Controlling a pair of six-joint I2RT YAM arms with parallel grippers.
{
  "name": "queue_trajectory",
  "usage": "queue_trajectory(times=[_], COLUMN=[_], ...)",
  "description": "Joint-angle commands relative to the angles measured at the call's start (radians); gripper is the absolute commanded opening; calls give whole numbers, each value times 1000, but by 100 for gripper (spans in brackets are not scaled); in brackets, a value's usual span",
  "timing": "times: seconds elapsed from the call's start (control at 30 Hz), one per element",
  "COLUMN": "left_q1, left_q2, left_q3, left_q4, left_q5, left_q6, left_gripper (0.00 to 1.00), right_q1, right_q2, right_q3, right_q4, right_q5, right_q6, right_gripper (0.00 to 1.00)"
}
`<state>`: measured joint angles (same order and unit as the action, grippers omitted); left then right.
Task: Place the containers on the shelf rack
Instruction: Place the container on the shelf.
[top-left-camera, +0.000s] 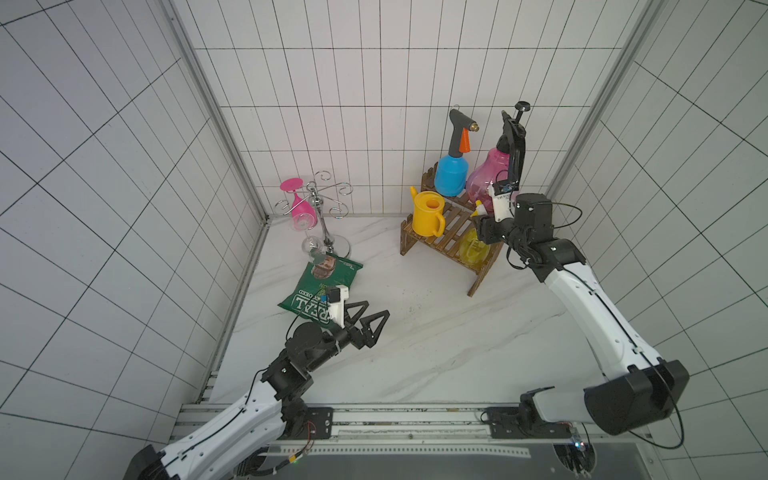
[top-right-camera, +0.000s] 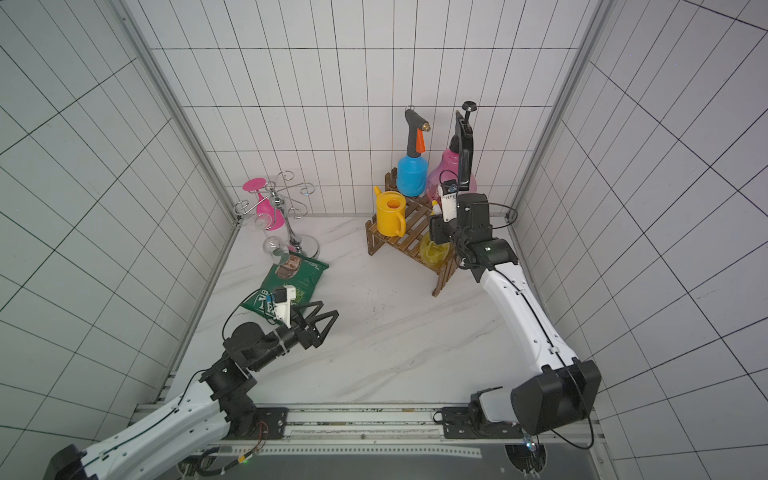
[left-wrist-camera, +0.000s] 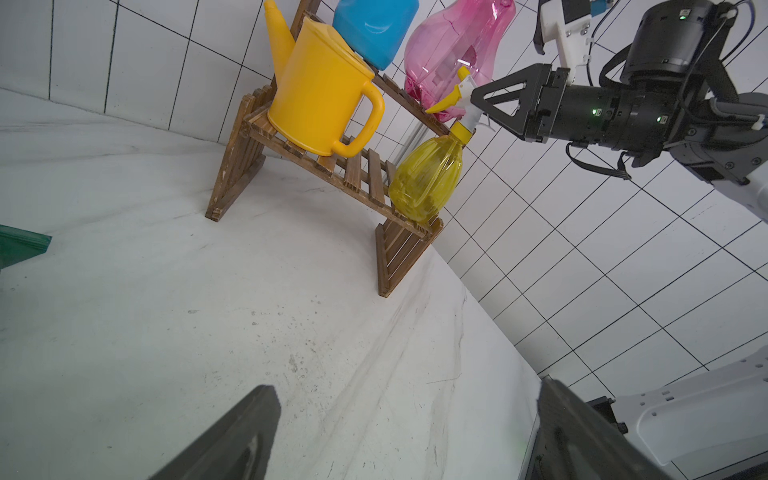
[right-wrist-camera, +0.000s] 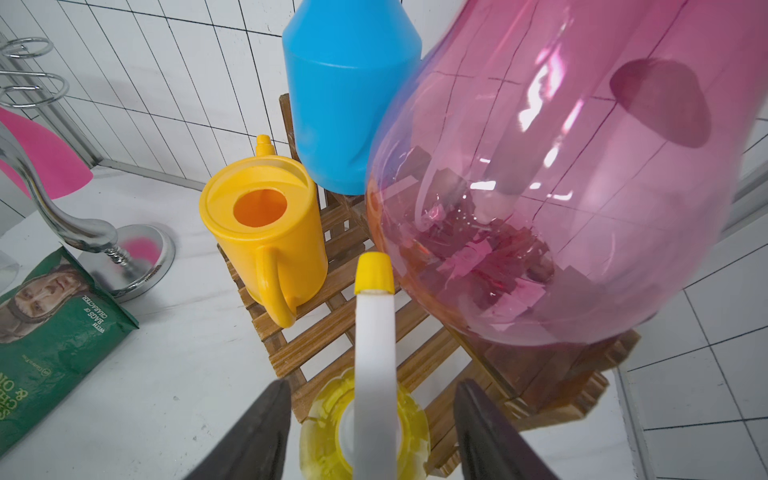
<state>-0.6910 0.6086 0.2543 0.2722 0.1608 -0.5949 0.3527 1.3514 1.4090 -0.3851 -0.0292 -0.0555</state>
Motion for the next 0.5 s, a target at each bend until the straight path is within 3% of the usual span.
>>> queue_trajectory(times=[0.0, 0.27, 0.47], left_q1=[2, 2, 2], left_q2=[-18, -18, -18], left_q3=[-4, -6, -7], left_q4=[-7, -7, -2], left_q5=[-21, -21, -17], left_q6=[3, 2, -2], left_gripper=[99, 98, 98], right_q1=[-9, -9, -9], right_q2=[-57, -241, -471], right_q3=[-30, -158, -384], right_q4=[22, 53, 172], right_q5=[-19, -89, -137], right_q6=[15, 52, 99], right_gripper=[72, 80, 83])
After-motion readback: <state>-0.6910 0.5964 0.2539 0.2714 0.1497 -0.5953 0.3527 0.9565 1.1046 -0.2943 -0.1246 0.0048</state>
